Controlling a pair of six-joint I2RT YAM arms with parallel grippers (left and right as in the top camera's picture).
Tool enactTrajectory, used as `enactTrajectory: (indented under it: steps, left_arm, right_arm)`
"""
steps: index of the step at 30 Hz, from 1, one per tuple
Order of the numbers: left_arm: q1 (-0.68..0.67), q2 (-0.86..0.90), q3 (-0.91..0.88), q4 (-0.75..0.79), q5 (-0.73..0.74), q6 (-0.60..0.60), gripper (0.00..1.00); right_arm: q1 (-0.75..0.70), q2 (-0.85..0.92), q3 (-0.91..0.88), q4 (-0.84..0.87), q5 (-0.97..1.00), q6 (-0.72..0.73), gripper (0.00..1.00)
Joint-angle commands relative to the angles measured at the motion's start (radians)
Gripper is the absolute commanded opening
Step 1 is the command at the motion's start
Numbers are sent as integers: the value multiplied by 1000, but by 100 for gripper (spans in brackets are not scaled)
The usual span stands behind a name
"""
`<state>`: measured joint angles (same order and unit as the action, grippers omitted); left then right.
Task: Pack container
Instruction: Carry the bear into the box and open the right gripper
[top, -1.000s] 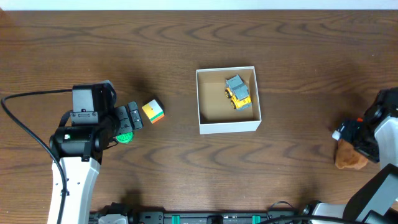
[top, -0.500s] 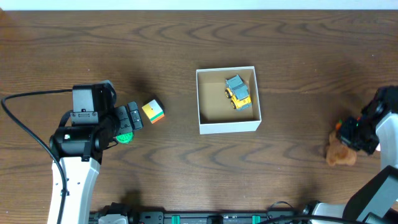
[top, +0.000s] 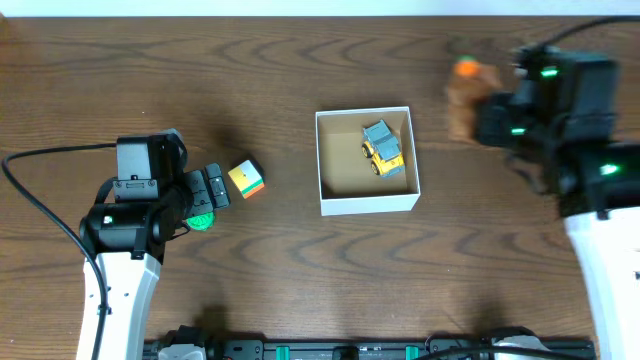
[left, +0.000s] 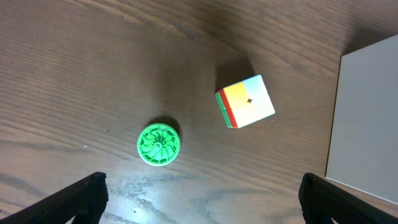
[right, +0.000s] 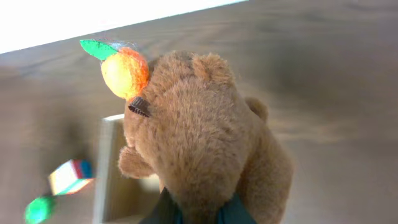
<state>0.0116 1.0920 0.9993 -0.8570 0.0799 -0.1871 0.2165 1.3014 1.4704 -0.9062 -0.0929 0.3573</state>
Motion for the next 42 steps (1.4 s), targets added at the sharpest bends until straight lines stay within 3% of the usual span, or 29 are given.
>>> enactTrajectory:
  steps: [1,9,25,28,31,33,42]
  left_arm:
    - [5,0,18,-2,7,-10,98]
    - [5,0,18,-3,7,-10,98]
    - [5,0,18,-2,7,-10,98]
    - [5,0,18,-2,7,-10,98]
    - [5,0,18,-2,6,-10,98]
    - [5,0,18,-2,7,-10,98]
    - [5,0,18,-3,6,-10,98]
  right_arm:
    - [164,65,0,42,105,88,2]
    - [364,320,0,142,121,180,1]
    - [360,660,0,238,81,227,6]
    - [360,686,0,240,81,226,18]
    - [359,694,0,243,81,225,62]
    - [357,688,2,253,80,209,83]
    - [332,484,43,214,140,136,99]
